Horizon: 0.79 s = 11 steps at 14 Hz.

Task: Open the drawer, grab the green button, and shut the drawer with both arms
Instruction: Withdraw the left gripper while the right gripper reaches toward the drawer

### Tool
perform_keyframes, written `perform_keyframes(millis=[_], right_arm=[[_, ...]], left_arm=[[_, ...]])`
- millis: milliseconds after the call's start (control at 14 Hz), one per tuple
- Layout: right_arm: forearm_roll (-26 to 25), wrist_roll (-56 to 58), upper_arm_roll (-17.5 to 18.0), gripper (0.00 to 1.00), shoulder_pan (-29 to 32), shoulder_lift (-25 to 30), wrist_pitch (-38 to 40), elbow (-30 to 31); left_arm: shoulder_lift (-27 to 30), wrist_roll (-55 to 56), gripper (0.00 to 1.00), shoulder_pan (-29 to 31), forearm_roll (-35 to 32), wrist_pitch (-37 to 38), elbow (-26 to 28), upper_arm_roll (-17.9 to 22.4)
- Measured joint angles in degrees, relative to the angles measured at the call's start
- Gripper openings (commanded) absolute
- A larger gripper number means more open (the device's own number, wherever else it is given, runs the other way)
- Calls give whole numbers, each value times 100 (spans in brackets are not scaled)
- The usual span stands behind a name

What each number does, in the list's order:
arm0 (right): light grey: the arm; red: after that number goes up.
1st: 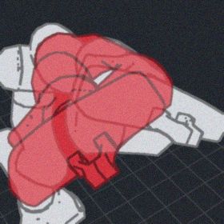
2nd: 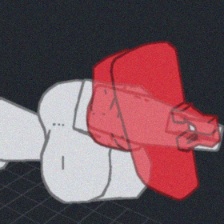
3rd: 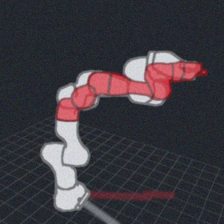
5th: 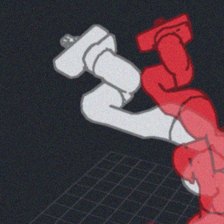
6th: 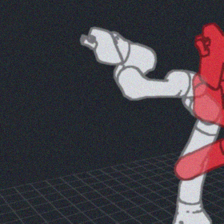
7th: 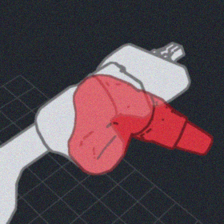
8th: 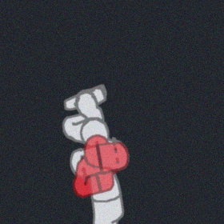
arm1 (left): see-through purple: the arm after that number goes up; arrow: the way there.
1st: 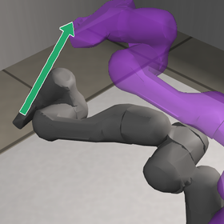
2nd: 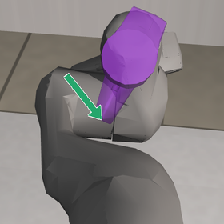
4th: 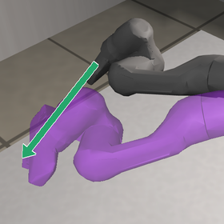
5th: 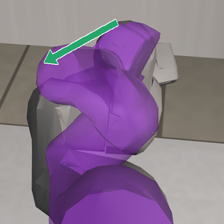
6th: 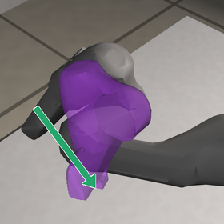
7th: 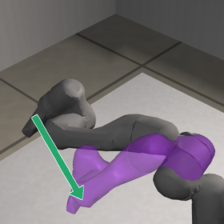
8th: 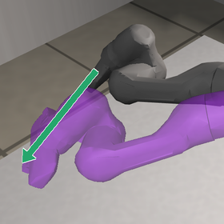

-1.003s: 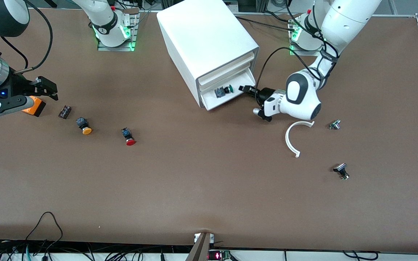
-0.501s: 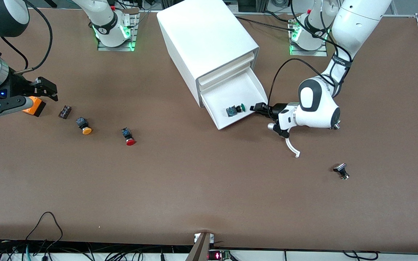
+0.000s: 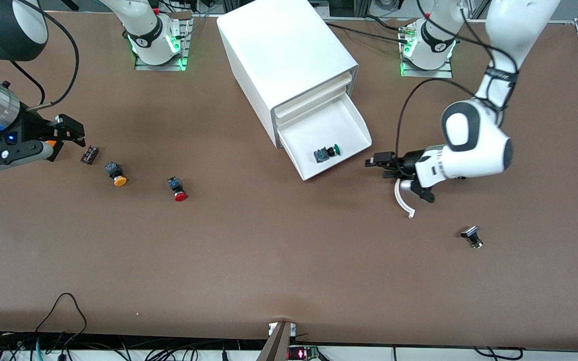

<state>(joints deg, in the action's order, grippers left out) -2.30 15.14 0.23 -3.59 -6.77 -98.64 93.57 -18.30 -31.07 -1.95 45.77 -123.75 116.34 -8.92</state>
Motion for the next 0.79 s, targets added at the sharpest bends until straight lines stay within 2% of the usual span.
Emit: perform_keyframes(millis=[215,430,645,788], right_arm=[[167,2,12,100,-222,-227,-525,0],[254,3,39,100,-758,-513,-1278,0],[254,0,50,100,-1331,-786,-1714,-2],[254,102,53,100,-1519,-881,-1787,-3]], left_arm=[[863,988,100,292,-1460,357,-24,3],[1649,1624,100,341,-2923,998,-196,3],[2016,1722,100,353,-4004,1660,-719,76],[2068,1722,100,362,-4482,1812,-980,163]])
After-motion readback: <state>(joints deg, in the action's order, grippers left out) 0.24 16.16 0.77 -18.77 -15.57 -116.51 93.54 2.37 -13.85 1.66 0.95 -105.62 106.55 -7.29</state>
